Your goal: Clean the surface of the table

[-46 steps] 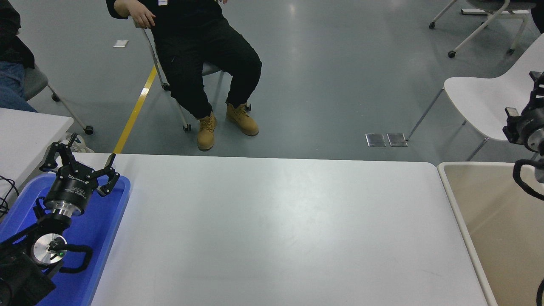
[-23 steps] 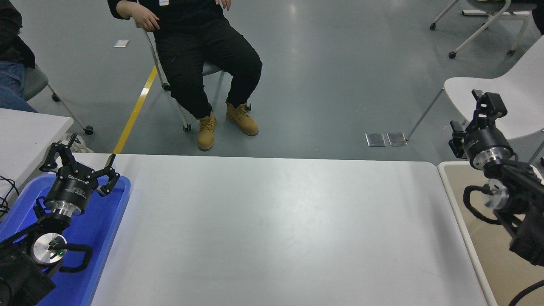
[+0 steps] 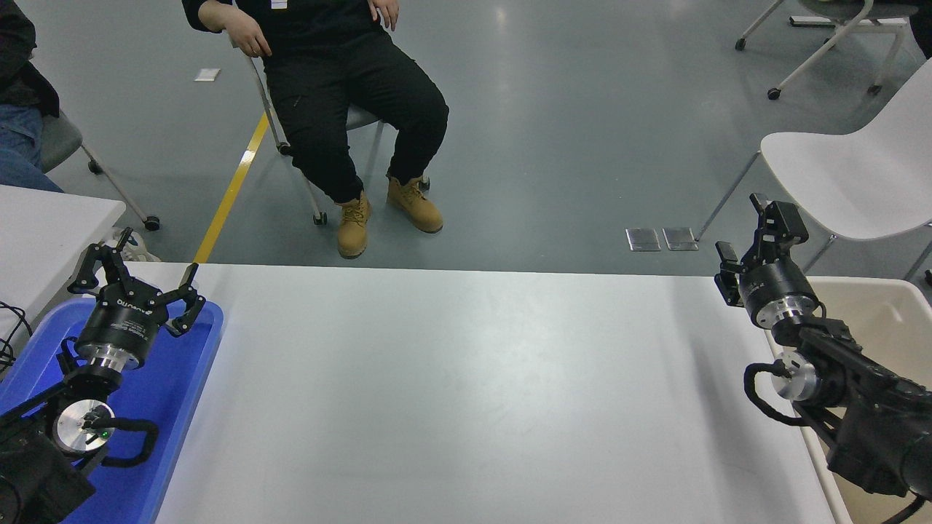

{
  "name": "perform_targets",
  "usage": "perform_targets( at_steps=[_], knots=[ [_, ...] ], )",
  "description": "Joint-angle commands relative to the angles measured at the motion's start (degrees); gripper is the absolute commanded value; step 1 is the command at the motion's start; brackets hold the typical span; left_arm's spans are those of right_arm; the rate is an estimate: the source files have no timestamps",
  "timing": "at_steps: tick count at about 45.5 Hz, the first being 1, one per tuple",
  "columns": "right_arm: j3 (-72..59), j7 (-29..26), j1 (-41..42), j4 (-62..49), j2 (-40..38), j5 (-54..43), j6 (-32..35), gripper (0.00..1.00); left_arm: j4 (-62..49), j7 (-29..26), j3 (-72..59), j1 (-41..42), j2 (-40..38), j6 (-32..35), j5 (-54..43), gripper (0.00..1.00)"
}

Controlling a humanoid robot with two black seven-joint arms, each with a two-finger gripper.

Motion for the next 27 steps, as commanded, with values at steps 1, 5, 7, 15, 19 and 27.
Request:
perform_targets(
  at_steps=[1, 5, 7, 15, 19, 27],
  knots=[
    [0.11, 0.5, -0.73, 0.28, 0.18, -0.11, 0.0, 0.98, 0.0, 0.0, 0.0, 0.0, -0.03, 0.0, 0.0, 1.0],
    [0.29, 0.59, -1.17, 0.19, 0.09, -0.11, 0.0, 0.98, 0.0, 0.0, 0.0, 0.0, -0.03, 0.0, 0.0, 1.0],
    [0.64, 0.59, -1.26, 0.1, 0.09, -0.11, 0.0, 0.98, 0.0, 0.0, 0.09, 0.0, 0.06, 0.0, 0.0, 1.0],
    [3.89, 0.85, -1.88, 0.1, -0.17, -0.11, 0.0, 0.98, 0.0, 0.0, 0.0, 0.0, -0.03, 0.0, 0.0, 1.0],
    [4.07, 0.94, -1.88, 0.1, -0.35, -0.11, 0.0, 0.99, 0.0, 0.0, 0.0, 0.0, 0.06, 0.0, 0.0, 1.0],
    [3.98, 1.2, -2.23, 0.1, -0.79, -0.11, 0.0, 0.98, 0.0, 0.0, 0.0, 0.0, -0.03, 0.0, 0.0, 1.0]
  ],
)
